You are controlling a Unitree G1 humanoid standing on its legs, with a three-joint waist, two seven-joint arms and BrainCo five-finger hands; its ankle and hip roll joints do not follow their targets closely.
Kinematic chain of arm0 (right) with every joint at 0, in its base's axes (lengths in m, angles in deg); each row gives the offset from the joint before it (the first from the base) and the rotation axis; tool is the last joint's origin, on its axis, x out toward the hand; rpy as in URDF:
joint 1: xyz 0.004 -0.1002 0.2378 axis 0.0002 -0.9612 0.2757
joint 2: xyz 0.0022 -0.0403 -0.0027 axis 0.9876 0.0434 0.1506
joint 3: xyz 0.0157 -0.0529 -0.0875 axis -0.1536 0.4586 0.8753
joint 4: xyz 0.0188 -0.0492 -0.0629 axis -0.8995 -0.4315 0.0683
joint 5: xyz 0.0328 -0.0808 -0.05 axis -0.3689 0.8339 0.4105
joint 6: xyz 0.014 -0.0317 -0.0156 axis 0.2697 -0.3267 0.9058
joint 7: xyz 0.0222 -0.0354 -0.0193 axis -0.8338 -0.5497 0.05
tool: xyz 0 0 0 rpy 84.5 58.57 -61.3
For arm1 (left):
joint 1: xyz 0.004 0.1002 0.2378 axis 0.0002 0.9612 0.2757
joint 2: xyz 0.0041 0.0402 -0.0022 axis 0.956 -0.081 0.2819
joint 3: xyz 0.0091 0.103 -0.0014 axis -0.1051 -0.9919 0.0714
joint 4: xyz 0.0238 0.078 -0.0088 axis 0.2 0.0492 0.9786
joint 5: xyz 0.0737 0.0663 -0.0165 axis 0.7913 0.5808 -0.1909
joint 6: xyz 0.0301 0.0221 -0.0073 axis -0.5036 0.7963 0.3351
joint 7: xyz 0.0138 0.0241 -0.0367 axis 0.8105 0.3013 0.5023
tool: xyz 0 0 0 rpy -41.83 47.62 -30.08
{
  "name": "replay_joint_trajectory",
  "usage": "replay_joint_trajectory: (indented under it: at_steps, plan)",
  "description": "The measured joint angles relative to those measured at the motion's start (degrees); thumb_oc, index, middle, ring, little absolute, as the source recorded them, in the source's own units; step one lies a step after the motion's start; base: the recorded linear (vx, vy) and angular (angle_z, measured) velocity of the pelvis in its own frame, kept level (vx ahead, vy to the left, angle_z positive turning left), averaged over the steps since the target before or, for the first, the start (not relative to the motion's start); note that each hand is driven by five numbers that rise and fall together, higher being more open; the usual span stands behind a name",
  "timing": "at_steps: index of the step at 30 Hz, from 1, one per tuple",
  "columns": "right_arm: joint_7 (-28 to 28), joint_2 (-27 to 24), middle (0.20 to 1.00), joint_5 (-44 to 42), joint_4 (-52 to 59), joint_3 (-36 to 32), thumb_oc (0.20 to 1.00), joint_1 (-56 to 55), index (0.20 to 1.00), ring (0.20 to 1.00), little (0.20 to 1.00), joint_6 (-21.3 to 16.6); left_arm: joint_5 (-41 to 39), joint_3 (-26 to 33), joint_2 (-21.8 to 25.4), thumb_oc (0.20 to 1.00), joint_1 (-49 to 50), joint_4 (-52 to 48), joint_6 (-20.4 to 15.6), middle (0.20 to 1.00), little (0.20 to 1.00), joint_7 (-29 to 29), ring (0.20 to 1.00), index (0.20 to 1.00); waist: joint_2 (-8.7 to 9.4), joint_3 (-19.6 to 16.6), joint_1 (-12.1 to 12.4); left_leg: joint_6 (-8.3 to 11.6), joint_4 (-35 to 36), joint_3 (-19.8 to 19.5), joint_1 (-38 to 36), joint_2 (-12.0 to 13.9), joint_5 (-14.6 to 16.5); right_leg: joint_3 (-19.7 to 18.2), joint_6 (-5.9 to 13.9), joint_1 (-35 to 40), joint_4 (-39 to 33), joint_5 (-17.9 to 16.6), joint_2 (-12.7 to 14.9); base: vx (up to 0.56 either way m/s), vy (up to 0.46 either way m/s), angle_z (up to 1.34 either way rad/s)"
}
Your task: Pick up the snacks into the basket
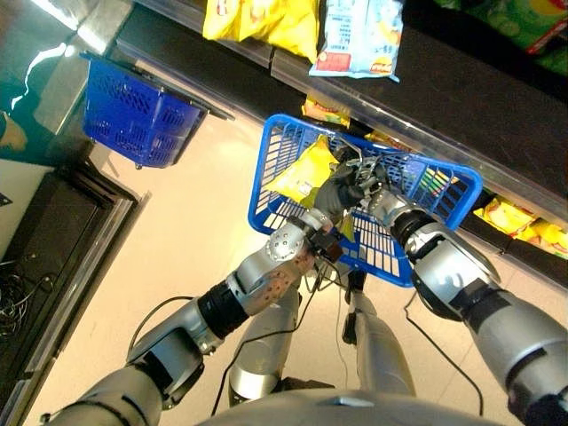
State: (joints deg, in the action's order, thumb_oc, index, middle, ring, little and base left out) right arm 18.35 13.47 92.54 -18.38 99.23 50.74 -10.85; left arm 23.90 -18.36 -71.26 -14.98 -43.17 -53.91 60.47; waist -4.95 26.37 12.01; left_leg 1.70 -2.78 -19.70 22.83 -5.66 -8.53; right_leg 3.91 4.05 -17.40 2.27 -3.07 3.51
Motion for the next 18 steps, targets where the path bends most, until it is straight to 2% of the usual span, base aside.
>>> replay_joint_trajectory:
  at_steps: [5, 7, 8, 10, 11, 12, 13, 14, 18]
  plan:
    - [0.09, -0.24, 1.0, -1.57, 2.38, -0.42, 1.0, -2.47, 1.0, 1.0, 1.0, 0.36, 0.46, 1.69, 1.04, 0.2, -0.09, 0.01, 0.05, 0.2, 0.2, 0.21, 0.2, 0.2, 0.16, 0.1, -0.29, -0.03, -0.56, 0.36, -0.44, -0.57, 0.02, -0.12, 0.33, -0.36, 2.23, 1.2, 0.73, 0.03, 0.044, 0.02]
    - [0.06, -1.35, 1.0, -1.75, 9.36, -1.06, 1.0, -6.31, 1.0, 1.0, 1.0, 0.44, 0.5, 4.01, 2.23, 0.2, 0.36, 0.03, 0.15, 0.2, 0.2, 0.48, 0.2, 0.2, 0.25, 0.16, -0.59, -0.04, -0.57, 0.69, -1.26, -0.6, 0.02, -0.35, 0.39, 0.31, 2.4, 1.22, 0.84, 0.07, 0.098, -0.07]
    - [0.17, -3.65, 1.0, -1.55, 21.98, -1.04, 1.0, -11.99, 1.0, 1.0, 1.0, 1.56, 1.93, 7.25, 2.67, 0.2, 2.08, 0.02, 0.25, 0.2, 0.2, 0.52, 0.2, 0.2, 0.81, 0.5, -1.26, -0.32, -0.49, 1.11, -2.46, -0.54, 0.26, -0.68, 0.45, 1.43, 2.39, 1.31, 0.94, 0.09, 0.125, -0.14]
    - [0.96, -4.9, 1.0, 0.53, 35.96, -1.89, 1.0, -19.81, 1.0, 1.0, 1.0, 0.15, 5.61, 13.63, 4.51, 0.2, 5.6, 0.67, 0.28, 0.2, 0.2, 1.49, 0.2, 0.2, 2.71, 1.13, -2.98, -0.3, -0.39, 2.79, -5.25, -0.2, 0.96, -2.28, 0.47, 3.45, 2.38, 1.35, 0.99, 0.11, 0.151, -0.32]
    - [2.38, -6.71, 1.0, 1.48, 43.85, -4.04, 1.0, -24.56, 1.0, 1.0, 1.0, 0.27, 7.46, 16.09, 4.74, 0.2, 7.55, 1.12, 0.35, 0.2, 0.2, 1.39, 0.2, 0.2, 2.97, 1.07, -3.38, -0.91, -0.48, 3.62, -5.96, -0.11, 1.51, -2.74, 0.47, 4.02, 2.45, 1.37, 0.91, 0.11, 0.184, -0.56]
    - [3.78, -9.75, 1.0, 2.69, 55.95, -8.42, 1.0, -32.85, 1.0, 1.0, 1.0, -2.13, 9.61, 22.03, 4.63, 0.2, 12.15, 1.1, 0.14, 0.2, 0.2, 2.0, 0.2, 0.2, 4.16, 0.55, -3.0, -1.01, -0.37, 5.35, -7.14, -0.01, 1.86, -3.99, 0.59, 4.6, 2.35, 1.37, 1.04, 0.04, 0.1, -0.49]
    - [4.33, -11.33, 1.0, 2.95, 56.7, -9.85, 1.0, -36.03, 1.0, 1.0, 1.0, -3.55, 10.08, 24.44, 6.03, 0.2, 14.29, 2.02, -0.3, 0.2, 0.2, 2.4, 0.2, 0.2, 5.25, 0.02, -5.06, -1.01, -0.41, 5.88, -7.6, -0.03, 1.98, -4.75, 0.79, 4.92, 2.17, 1.23, 0.99, 0.05, 0.156, -0.54]
    - [6.37, -12.26, 1.0, 2.99, 58.76, -13.8, 1.0, -40.35, 1.0, 1.0, 1.0, -4.0, 11.71, 28.53, 6.86, 0.2, 17.66, 3.32, -0.31, 0.2, 0.2, 2.41, 0.2, 0.2, 6.48, -1.26, -5.97, -1.63, -0.14, 6.75, -8.21, 0.11, 2.76, -5.35, 1.11, 5.39, 1.69, 1.42, 1.07, 0.01, 0.057, -0.36]
    - [12.14, -17.54, 1.0, 2.85, 60.35, -20.2, 1.0, -52.36, 1.0, 1.0, 1.0, -4.7, 13.83, 36.14, 7.4, 0.2, 27.23, 5.14, -0.35, 0.2, 0.2, 2.41, 0.2, 0.2, 11.48, -4.79, -8.74, -2.04, 0.77, 11.15, -8.03, 0.64, 3.13, -8.43, 2.0, 4.1, -1.55, -1.34, 1.22, 0.01, 0.056, -0.66]
